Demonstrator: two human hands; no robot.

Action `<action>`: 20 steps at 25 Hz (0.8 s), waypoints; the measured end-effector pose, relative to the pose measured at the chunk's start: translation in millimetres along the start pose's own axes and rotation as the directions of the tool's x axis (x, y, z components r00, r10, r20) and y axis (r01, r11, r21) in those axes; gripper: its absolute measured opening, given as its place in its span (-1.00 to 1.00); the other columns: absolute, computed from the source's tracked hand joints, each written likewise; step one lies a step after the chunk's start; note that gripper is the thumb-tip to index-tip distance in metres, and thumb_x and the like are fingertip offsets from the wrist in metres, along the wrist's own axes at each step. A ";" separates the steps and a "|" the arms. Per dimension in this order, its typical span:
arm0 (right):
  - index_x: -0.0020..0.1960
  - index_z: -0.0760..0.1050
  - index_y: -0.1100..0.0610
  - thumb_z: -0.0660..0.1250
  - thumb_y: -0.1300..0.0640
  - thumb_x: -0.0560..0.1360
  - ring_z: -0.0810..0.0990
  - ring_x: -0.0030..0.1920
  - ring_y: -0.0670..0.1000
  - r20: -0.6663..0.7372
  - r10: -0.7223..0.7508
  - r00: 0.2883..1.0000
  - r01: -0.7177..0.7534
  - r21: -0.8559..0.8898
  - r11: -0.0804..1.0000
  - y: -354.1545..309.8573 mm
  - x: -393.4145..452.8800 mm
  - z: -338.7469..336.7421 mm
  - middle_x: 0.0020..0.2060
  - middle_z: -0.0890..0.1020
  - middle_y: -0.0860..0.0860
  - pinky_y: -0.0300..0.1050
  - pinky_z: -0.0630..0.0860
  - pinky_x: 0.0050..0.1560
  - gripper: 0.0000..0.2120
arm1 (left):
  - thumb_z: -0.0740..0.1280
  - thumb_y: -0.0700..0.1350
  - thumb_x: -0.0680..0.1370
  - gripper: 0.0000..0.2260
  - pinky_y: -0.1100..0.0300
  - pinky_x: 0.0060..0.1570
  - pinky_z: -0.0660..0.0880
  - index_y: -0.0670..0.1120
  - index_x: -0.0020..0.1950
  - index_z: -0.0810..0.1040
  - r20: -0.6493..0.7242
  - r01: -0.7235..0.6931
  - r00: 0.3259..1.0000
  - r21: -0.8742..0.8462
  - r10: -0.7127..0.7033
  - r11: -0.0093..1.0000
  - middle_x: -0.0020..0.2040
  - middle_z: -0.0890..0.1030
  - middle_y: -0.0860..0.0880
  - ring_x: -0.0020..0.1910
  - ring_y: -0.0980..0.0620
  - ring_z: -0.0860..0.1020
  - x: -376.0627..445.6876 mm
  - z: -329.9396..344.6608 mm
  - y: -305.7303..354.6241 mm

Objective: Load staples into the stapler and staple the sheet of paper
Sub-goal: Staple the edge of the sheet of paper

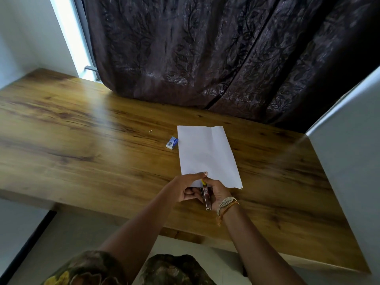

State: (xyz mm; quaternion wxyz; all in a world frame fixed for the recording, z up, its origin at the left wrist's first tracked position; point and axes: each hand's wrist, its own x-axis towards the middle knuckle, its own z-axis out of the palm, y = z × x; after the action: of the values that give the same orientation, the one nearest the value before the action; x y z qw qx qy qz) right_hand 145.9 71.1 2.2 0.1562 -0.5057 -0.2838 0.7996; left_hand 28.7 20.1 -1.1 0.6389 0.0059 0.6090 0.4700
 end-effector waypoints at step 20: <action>0.13 0.56 0.15 0.42 -0.14 0.41 0.68 -0.22 0.01 0.081 0.019 0.997 -0.014 -0.063 0.998 -10.7 -12.9 -24.7 -0.14 0.69 0.11 -0.07 0.64 -0.11 -0.57 | 0.49 -0.17 0.44 -0.55 0.01 -0.17 0.59 -0.17 0.29 0.47 0.022 -0.028 0.999 -0.062 0.030 0.998 0.06 0.64 -0.16 -0.12 -0.10 0.65 -6.6 -2.5 -1.0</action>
State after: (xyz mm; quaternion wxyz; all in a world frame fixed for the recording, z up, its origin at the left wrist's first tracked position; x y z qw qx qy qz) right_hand 173.3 80.0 10.0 0.1219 -0.4794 -0.3106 0.8117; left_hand 28.5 14.2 2.8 0.6387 0.0002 0.5868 0.4977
